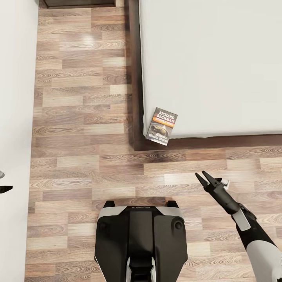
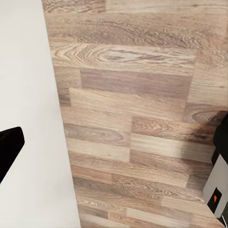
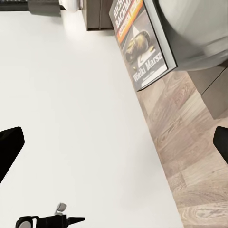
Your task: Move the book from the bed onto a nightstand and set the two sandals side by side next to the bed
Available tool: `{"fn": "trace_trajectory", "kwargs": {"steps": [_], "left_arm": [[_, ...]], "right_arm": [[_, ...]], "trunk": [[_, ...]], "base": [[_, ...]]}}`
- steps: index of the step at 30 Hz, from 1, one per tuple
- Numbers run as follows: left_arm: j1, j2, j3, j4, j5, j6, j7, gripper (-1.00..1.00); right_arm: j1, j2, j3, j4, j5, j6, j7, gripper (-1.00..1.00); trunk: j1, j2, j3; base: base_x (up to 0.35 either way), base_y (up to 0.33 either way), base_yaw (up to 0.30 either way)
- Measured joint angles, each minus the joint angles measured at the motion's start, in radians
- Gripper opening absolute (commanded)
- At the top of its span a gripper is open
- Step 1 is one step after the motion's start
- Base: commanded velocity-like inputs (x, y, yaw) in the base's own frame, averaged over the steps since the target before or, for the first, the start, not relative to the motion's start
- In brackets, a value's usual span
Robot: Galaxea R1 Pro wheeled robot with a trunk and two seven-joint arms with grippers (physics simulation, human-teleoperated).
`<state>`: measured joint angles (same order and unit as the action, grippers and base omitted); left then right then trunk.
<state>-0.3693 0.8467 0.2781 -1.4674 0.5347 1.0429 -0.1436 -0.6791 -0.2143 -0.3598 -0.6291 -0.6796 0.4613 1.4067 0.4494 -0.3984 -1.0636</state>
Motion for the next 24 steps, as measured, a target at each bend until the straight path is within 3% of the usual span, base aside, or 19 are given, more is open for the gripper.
{"fn": "trace_trajectory", "kwargs": {"steps": [8, 15, 24], "left_arm": [[0.002, 0.0, 0.0, 0.001, -0.015, 0.0, -0.001, 1.0], [0.004, 0.0, 0.0, 0.001, -0.054, 0.0, -0.002, 1.0], [0.004, 0.0, 0.0, 0.001, -0.067, 0.0, -0.003, 1.0]], "right_arm": [[-0.005, 0.0, 0.009, 0.023, 0.002, -0.007, 0.001, 1.0], [-0.007, 0.001, 0.013, 0.046, 0.003, -0.035, 0.001, 1.0], [-0.008, 0.001, 0.015, 0.053, 0.002, -0.058, 0.006, 1.0]], "trunk": [[0.0, 0.0, 0.0], [0.0, 0.0, 0.0], [0.0, 0.0, 0.0]], "base": [[0.0, 0.0, 0.0], [0.0, 0.0, 0.0], [0.0, 0.0, 0.0]]}}
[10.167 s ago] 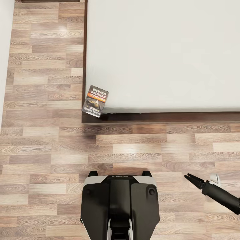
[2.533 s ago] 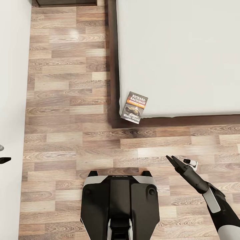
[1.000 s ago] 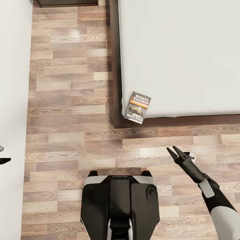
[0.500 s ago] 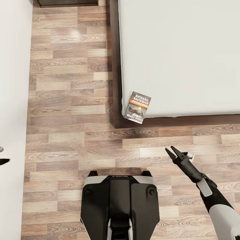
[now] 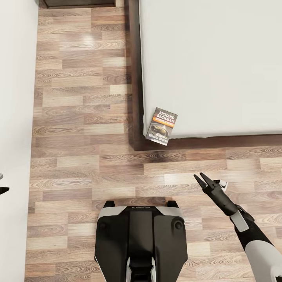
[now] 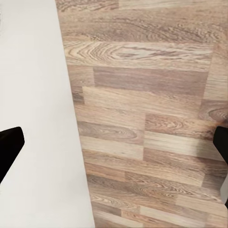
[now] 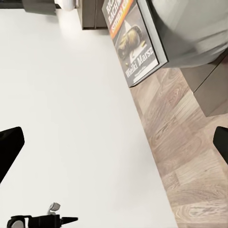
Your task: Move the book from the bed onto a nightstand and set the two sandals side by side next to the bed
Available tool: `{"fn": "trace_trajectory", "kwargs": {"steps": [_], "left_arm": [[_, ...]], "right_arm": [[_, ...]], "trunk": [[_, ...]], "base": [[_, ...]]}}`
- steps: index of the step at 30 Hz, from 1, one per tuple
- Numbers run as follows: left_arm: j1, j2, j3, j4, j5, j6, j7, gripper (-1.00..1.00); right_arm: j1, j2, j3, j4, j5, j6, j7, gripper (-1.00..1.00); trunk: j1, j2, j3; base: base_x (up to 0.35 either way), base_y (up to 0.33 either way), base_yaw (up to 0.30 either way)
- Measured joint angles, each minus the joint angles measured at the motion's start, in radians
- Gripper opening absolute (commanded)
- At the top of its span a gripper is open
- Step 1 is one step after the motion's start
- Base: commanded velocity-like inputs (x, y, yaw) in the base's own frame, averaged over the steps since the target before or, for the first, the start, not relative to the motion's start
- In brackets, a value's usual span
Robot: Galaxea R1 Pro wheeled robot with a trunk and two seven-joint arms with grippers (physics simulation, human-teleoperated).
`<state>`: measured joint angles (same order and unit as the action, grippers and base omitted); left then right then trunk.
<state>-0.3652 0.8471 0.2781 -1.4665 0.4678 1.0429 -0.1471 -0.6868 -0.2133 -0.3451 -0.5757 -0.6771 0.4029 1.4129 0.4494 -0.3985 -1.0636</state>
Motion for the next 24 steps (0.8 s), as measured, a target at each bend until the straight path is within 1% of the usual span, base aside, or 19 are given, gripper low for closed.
{"fn": "trace_trajectory", "kwargs": {"steps": [5, 10, 12, 13, 16, 17, 18, 20, 21, 23, 24], "left_arm": [[0.0, 0.001, 0.0, -0.003, -0.002, 0.0, -0.002, 1.0], [-0.001, 0.003, 0.001, -0.01, -0.003, 0.0, -0.003, 1.0], [-0.002, 0.007, 0.001, -0.021, -0.002, 0.0, -0.004, 1.0], [-0.002, 0.007, 0.001, -0.021, -0.002, 0.0, -0.004, 1.0], [-0.004, 0.026, 0.001, -0.056, 0.004, 0.0, -0.007, 1.0], [-0.004, 0.026, 0.001, -0.056, 0.004, 0.0, -0.007, 1.0], [-0.004, 0.035, 0.002, -0.067, 0.007, 0.0, -0.008, 1.0], [-0.005, 0.054, 0.002, -0.082, 0.02, 0.0, -0.01, 1.0], [-0.005, 0.055, 0.002, -0.083, 0.021, 0.0, -0.01, 1.0], [-0.006, 0.074, 0.003, -0.092, 0.044, 0.0, -0.012, 1.0], [-0.006, 0.074, 0.003, -0.092, 0.044, 0.0, -0.012, 1.0]], "right_arm": [[0.0, 0.001, 0.003, 0.001, 0.0, -0.005, 0.001, 1.0], [0.0, 0.001, 0.029, 0.002, 0.0, -0.01, 0.001, 1.0], [0.0, 0.002, 0.042, 0.002, -0.001, -0.012, 0.002, 1.0], [0.0, 0.002, 0.042, 0.002, -0.001, -0.012, 0.002, 1.0], [0.0, 0.005, 0.054, 0.003, 0.0, -0.014, 0.002, 1.0], [0.0, 0.005, 0.054, 0.003, 0.0, -0.014, 0.002, 1.0], [0.0, 0.005, 0.056, 0.003, 0.0, -0.015, 0.002, 1.0], [0.0, 0.006, 0.06, 0.003, 0.0, -0.015, 0.002, 1.0], [0.0, 0.006, 0.06, 0.003, 0.0, -0.015, 0.002, 1.0], [0.0, 0.007, 0.062, 0.003, 0.0, -0.016, 0.002, 1.0], [0.0, 0.007, 0.062, 0.003, 0.0, -0.016, 0.002, 1.0]], "trunk": [[0.0, 0.0, 0.0], [0.0, 0.0, 0.0], [0.008, -0.014, -0.006], [0.011, -0.021, -0.009], [0.023, -0.042, -0.019], [0.027, -0.049, -0.022], [0.031, -0.056, -0.025], [0.038, -0.07, -0.031], [0.042, -0.077, -0.034], [0.05, -0.091, -0.041], [0.054, -0.098, -0.044]], "base": [[0.0, 0.0, 0.0], [0.0, 0.0, 0.0], [0.0, 0.0, 0.0], [0.0, 0.0, 0.0], [0.0, 0.0, 0.0], [0.0, 0.0, 0.0], [0.0, 0.0, 0.0], [0.0, 0.0, 0.0], [0.0, 0.0, 0.0], [0.0, 0.0, 0.0], [0.0, 0.0, 0.0]]}}
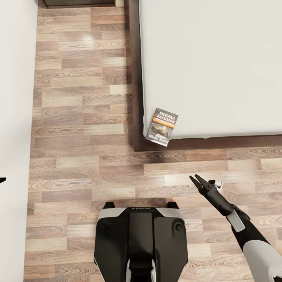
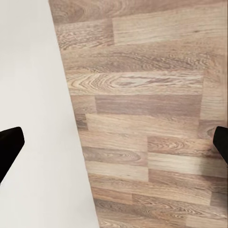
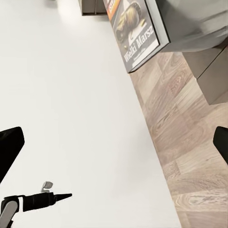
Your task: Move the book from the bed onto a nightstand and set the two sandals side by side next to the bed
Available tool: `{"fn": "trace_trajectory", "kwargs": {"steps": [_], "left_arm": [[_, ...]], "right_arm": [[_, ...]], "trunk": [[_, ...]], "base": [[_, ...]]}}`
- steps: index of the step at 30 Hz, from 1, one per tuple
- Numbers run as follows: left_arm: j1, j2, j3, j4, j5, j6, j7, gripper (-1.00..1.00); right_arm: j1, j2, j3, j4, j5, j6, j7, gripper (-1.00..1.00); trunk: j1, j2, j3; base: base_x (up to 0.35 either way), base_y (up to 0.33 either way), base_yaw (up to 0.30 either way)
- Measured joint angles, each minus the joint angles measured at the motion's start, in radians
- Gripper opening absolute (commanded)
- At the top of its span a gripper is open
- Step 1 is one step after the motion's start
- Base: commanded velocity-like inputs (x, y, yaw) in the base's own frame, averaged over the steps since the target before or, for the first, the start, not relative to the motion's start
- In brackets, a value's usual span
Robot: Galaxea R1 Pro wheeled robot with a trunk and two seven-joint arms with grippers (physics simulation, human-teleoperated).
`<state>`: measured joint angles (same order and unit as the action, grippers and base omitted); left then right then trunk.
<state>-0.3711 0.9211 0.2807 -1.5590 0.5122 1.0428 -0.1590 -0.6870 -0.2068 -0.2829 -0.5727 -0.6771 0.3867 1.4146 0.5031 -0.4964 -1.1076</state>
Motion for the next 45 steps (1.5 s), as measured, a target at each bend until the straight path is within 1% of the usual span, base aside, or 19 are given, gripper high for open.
{"fn": "trace_trajectory", "kwargs": {"steps": [3, 4, 6, 7, 9, 10, 12, 13, 15, 16, 18, 25, 35, 42, 45], "left_arm": [[-0.001, 0.034, 0.0, -0.009, 0.043, 0.0, -0.001, 1.0], [-0.001, 0.034, 0.0, -0.009, 0.044, 0.0, -0.001, 1.0], [-0.002, 0.059, 0.001, -0.012, 0.069, 0.0, -0.002, 1.0], [-0.002, 0.06, 0.001, -0.012, 0.07, 0.0, -0.002, 1.0], [-0.003, 0.08, 0.001, -0.014, 0.095, 0.0, -0.002, 1.0], [-0.003, 0.08, 0.002, -0.014, 0.096, 0.0, -0.002, 1.0], [-0.003, 0.095, 0.002, -0.015, 0.121, 0.0, -0.002, 1.0], [-0.003, 0.095, 0.002, -0.015, 0.121, 0.0, -0.002, 1.0], [-0.003, 0.106, 0.002, -0.016, 0.141, 0.0, -0.002, 1.0], [-0.003, 0.106, 0.002, -0.016, 0.142, 0.0, -0.002, 1.0], [-0.004, 0.113, 0.002, -0.016, 0.154, 0.0, -0.002, 1.0], [-0.004, 0.12, 0.002, -0.016, 0.17, 0.0, -0.002, 1.0], [-0.004, 0.123, 0.002, -0.016, 0.176, 0.0, -0.002, 1.0], [-0.004, 0.125, 0.002, -0.016, 0.176, 0.0, -0.002, 1.0], [-0.004, 0.125, 0.002, -0.016, 0.176, 0.0, -0.001, 1.0]], "right_arm": [[0.0, 0.0, 0.002, 0.0, 0.0, -0.001, 0.0, 1.0], [0.0, 0.0, 0.002, 0.0, 0.0, -0.001, 0.0, 1.0], [0.0, 0.0, 0.003, 0.0, 0.0, -0.001, -0.001, 1.0], [0.0, 0.0, 0.003, 0.0, 0.0, -0.001, -0.001, 1.0], [0.0, 0.001, 0.005, 0.0, 0.0, -0.002, 0.0, 1.0], [0.0, 0.001, 0.005, 0.0, 0.0, -0.002, 0.0, 1.0], [0.0, 0.001, 0.007, 0.0, 0.0, -0.007, 0.0, 1.0], [0.0, 0.001, 0.007, 0.0, 0.0, -0.007, 0.0, 1.0], [0.0, 0.001, 0.008, 0.0, 0.0, -0.014, 0.0, 1.0], [0.0, 0.001, 0.008, 0.0, 0.0, -0.014, 0.0, 1.0], [0.0, 0.001, 0.009, 0.0, 0.0, -0.019, 0.0, 1.0], [0.0, 0.001, 0.01, 0.0, 0.0, -0.025, 0.0, 1.0], [0.0, 0.001, 0.015, 0.0, 0.0, -0.027, -0.001, 1.0], [-0.001, 0.003, 0.016, -0.002, 0.0, -0.025, -0.006, 1.0], [-0.002, 0.004, 0.017, -0.002, 0.0, -0.023, -0.008, 1.0]], "trunk": [[0.012, -0.021, -0.009], [0.015, -0.028, -0.013], [0.015, -0.028, -0.013], [0.015, -0.028, -0.013], [0.015, -0.028, -0.013], [0.015, -0.028, -0.013], [0.015, -0.028, -0.013], [0.015, -0.028, -0.013], [0.019, -0.035, -0.016], [0.023, -0.042, -0.019], [0.031, -0.056, -0.025], [0.058, -0.105, -0.047], [0.096, -0.175, -0.079], [0.096, -0.176, -0.079], [0.107, -0.196, -0.088]], "base": [[0.0, 0.0, 0.0], [0.0, 0.0, 0.0], [0.0, 0.0, 0.0], [0.0, 0.0, 0.0], [0.0, 0.0, 0.0], [0.0, 0.0, 0.0], [0.0, 0.0, 0.0], [0.0, 0.0, 0.0], [0.0, 0.0, 0.0], [0.0, 0.0, 0.0], [0.0, 0.0, 0.0], [0.0, 0.0, 0.0], [0.0, 0.0, 0.0], [0.0, 0.0, 0.0], [0.0, 0.0, 0.0]]}}
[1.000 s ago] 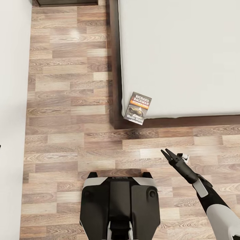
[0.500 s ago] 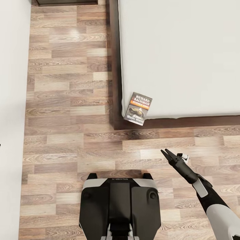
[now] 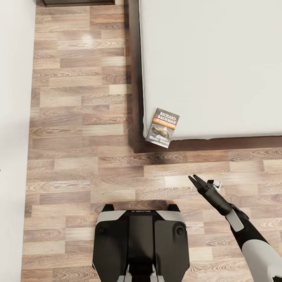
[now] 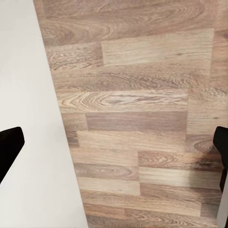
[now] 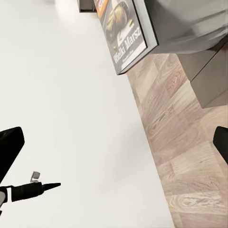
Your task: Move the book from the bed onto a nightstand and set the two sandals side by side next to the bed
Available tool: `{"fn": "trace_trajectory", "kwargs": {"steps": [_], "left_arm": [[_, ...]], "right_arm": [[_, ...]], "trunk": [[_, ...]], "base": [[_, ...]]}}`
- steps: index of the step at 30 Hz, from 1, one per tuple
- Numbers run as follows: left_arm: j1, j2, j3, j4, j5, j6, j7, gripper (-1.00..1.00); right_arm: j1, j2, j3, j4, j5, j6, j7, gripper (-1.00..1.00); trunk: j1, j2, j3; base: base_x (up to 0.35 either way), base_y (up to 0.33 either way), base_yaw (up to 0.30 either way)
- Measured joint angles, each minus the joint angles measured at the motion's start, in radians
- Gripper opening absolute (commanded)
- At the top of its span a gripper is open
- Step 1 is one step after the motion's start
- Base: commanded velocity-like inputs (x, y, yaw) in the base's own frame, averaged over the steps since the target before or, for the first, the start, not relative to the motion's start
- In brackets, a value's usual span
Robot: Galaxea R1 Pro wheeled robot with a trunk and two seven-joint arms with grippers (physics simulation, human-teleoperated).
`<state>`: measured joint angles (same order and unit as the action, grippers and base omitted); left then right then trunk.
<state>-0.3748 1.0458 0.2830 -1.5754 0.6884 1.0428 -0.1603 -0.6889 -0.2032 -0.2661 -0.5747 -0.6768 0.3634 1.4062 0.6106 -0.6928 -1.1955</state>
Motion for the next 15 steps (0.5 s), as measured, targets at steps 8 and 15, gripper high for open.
{"fn": "trace_trajectory", "kwargs": {"steps": [8, 15], "left_arm": [[0.001, 0.0, 0.0, 0.0, -0.001, 0.0, 0.0, 1.0], [0.001, -0.001, 0.0, 0.0, -0.002, 0.0, 0.0, 1.0]], "right_arm": [[-0.007, 0.002, 0.001, 0.0, 0.0, 0.004, -0.017, 1.0], [-0.03, 0.002, 0.012, 0.0, 0.0, 0.006, -0.028, 1.0]], "trunk": [[0.031, -0.056, -0.025], [0.058, -0.105, -0.047]], "base": [[0.0, 0.0, 0.0], [0.0, 0.0, 0.0]]}}
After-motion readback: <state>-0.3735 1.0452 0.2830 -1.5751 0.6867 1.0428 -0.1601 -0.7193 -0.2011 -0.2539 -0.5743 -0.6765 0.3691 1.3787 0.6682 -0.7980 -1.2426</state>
